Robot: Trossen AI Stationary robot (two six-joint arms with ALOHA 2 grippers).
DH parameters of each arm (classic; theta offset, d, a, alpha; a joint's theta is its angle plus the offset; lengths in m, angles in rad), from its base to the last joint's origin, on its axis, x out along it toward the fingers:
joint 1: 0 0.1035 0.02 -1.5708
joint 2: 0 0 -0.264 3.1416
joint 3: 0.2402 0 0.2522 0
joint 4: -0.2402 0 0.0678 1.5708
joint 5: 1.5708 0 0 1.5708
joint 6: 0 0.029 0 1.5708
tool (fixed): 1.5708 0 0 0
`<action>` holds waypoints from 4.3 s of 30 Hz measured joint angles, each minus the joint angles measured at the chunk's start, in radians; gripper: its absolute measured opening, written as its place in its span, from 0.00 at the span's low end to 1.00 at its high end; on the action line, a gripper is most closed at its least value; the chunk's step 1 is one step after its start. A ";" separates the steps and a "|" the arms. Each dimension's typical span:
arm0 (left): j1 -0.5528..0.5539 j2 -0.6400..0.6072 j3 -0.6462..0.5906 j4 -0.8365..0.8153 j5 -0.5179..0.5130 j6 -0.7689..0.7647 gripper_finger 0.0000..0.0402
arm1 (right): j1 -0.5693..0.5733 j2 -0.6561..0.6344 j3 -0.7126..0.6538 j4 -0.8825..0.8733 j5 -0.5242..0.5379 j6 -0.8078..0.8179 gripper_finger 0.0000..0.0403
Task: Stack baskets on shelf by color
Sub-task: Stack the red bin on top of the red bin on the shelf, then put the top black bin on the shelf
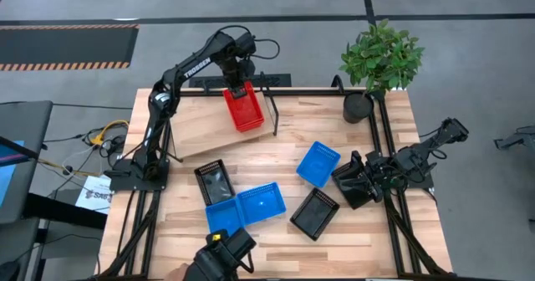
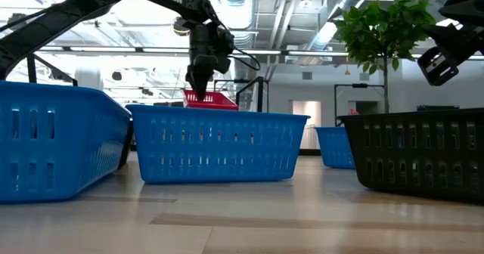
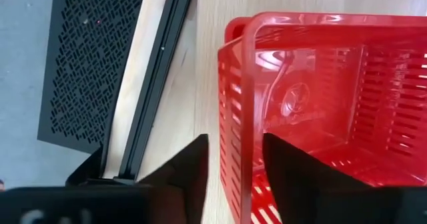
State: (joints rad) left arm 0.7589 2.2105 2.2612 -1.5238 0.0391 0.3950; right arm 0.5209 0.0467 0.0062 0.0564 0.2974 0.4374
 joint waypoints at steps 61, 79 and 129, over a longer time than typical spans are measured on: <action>0.046 -0.079 0.085 0.079 0.171 -0.336 0.00 | 0.000 0.000 0.000 0.000 0.000 0.000 0.33; -0.175 -0.082 -0.157 0.113 -0.589 -0.607 0.00 | 0.000 0.000 0.000 0.000 0.000 -0.001 0.33; -0.830 -0.597 -0.931 0.466 -0.339 -0.865 0.17 | 0.000 0.000 0.000 0.000 0.000 -0.027 0.33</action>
State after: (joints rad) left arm -0.0709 1.6131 1.3307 -1.0580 -0.2994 -0.4703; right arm 0.5209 0.0467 0.0059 0.0566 0.2974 0.4107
